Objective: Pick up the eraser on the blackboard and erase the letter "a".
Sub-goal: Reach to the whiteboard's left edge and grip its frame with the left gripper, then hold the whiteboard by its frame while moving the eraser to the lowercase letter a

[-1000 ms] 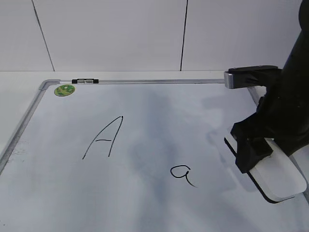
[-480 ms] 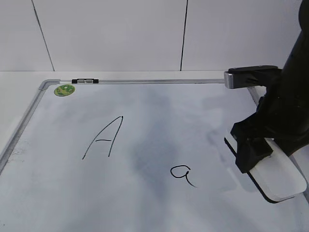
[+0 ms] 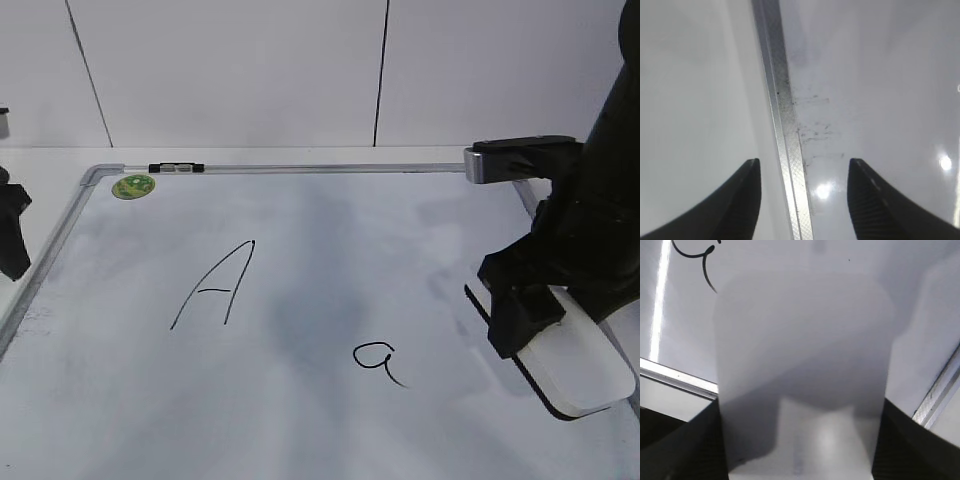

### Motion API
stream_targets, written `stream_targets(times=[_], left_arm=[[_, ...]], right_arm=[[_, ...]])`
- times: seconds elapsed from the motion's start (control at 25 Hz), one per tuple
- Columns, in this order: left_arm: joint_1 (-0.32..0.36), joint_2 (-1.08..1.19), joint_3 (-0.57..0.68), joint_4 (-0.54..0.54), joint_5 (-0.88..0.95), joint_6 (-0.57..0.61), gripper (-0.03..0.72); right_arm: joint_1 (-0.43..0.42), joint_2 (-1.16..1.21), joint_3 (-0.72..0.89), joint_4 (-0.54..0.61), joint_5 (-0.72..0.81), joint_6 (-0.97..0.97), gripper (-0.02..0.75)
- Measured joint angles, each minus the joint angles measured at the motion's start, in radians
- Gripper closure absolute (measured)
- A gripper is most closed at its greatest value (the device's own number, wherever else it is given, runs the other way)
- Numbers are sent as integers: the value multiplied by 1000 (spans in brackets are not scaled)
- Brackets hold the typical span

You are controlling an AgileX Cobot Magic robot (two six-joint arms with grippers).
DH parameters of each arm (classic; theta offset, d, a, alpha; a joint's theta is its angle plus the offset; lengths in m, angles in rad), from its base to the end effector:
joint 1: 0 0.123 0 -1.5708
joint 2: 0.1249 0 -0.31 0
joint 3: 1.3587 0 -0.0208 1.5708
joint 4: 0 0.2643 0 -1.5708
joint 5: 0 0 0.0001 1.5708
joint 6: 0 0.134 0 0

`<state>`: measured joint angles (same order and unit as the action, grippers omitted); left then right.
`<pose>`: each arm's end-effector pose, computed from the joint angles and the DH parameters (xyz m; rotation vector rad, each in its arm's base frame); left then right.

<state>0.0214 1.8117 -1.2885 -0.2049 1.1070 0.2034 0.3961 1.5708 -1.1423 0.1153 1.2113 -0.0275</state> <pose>0.3644 -0.0166 0.1880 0.1426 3.0776 -0.2784 0.2687 0.1280 0.2285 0.5982 -3.0773 -0.1722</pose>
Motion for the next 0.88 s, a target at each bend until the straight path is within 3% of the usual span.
stream_targets(times=[0.28,0.56,0.88], left_arm=[[11,81,-42,-8,0,6,332],[90,101,-67,-106,0,71,347],[92,166,-68,-129,0,86,350]], right_arm=[[0,0,0,0,0,0,207],[0,0,0,-2,0,0,208],[0,0,0,-2,-2,0,208]])
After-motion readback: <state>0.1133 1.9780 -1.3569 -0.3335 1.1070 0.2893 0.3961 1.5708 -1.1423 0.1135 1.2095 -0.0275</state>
